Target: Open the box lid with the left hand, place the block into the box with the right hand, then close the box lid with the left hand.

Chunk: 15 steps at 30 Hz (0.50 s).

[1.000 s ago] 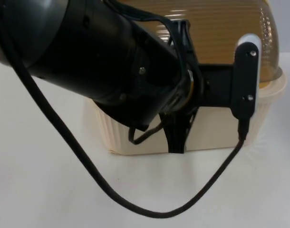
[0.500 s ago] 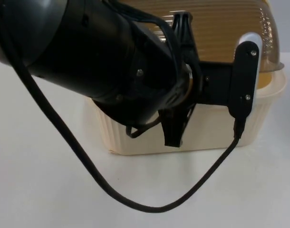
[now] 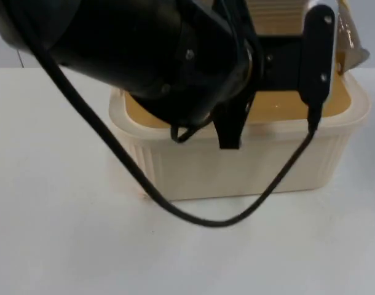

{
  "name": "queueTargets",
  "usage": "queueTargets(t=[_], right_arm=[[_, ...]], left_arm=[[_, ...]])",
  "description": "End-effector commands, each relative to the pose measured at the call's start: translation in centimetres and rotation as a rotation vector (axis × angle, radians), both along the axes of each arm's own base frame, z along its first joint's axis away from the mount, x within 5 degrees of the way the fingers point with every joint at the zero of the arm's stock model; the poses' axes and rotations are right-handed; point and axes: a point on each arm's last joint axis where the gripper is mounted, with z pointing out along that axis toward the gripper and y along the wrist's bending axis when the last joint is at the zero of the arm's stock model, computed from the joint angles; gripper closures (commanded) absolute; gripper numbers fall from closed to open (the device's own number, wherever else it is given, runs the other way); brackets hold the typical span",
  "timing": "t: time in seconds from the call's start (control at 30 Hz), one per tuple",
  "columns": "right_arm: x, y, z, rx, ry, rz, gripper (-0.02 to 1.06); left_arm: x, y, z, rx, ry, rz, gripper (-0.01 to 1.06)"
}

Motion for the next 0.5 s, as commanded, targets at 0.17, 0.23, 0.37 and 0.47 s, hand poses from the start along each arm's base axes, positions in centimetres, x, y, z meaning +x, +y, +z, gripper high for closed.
queueTargets(t=[0.17,0.23,0.37,0.47], right_arm=[[-0.1,-0.1,0.3,-0.009,-0.010,-0.001,0.00],[-0.1,-0.1,0.3,-0.009,-0.010,-0.001,0.00],[-0.1,-0.1,0.3,-0.009,-0.008,-0.002,0.00],[-0.1,-0.1,0.3,-0.009,-0.008,-0.002,0.00]], left_arm=[[2.7,1.7,1.6,-0.044,-0.040,0.083,1.05],[3.5,2.2,1.9,-0.059,-0.035,0.094,1.05],[4.3,3.0,2.0,-0.066,-0.035,0.114,1.05],[4.7,3.5,2.0,-0.065,-0.036,0.130,1.05]])
